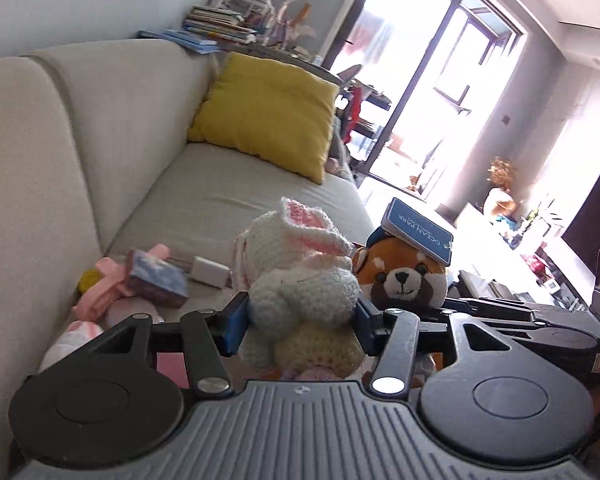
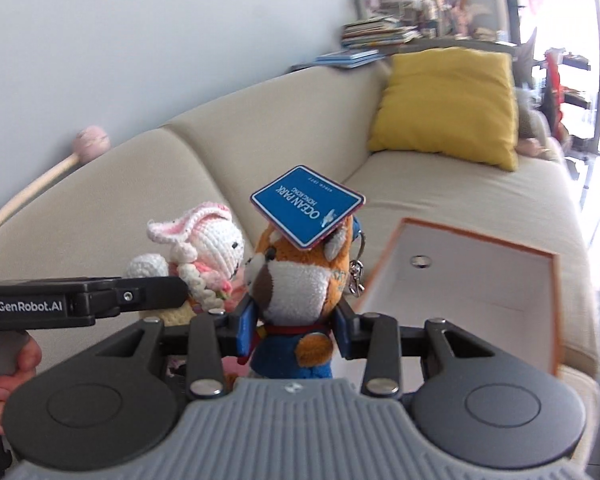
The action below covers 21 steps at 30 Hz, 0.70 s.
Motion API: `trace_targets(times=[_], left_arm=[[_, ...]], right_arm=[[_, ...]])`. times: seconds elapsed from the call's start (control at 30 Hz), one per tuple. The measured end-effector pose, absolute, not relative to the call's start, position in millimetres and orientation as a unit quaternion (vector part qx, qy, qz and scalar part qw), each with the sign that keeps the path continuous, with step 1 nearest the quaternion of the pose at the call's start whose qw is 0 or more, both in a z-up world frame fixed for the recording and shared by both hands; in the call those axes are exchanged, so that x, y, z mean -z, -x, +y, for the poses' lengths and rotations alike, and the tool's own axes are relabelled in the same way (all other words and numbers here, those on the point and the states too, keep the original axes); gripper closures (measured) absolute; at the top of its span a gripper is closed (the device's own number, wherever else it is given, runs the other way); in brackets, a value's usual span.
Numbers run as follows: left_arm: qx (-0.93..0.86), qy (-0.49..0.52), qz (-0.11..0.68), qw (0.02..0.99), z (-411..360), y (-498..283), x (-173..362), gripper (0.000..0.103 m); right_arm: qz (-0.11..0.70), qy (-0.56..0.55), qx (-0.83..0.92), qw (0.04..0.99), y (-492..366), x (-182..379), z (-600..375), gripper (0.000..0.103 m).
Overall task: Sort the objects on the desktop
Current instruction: 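Lift both plushes and carry them over the orange box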
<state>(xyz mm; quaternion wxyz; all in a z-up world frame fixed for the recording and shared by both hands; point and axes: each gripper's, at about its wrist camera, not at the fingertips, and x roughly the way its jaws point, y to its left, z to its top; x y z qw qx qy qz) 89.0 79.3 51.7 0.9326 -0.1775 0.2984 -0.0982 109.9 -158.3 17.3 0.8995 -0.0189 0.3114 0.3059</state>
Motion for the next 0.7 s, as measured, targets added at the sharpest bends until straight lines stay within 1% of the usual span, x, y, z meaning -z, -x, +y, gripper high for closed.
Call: trace_targets(times=[0.1,0.2,0.37,0.5,0.7], left_arm=[[0.143,0.163,0.301,0.929,43.4,-103.4,-48.9,0.041],[0.176,0.148,0.316,0.920,13.2,-115.3,-33.0,0.041],[0.204,0.133,0.349,0.905,-28.4,-124.5,-9.1,0.041],[0.209,0.115,0.370,0.898,-49.4,-132.2,6.4,0.041],[0.202,0.102,0.402,0.887,-57.1,-144.7,27.4,0.041]], right_arm=[[0.317,0.024,-0.269,0.909,-111.0,-14.8,-183.0,0.062],[0.330,0.031,-0.227,0.916,-112.6,-6.1,-208.1,0.062],[0.358,0.043,-0.176,0.916,-118.8,20.5,-242.2,0.062],[0.387,0.033,-0.162,0.907,-126.1,41.9,-262.7,0.062],[0.414,0.026,-0.171,0.894,-144.2,59.0,-268.9,0.062]])
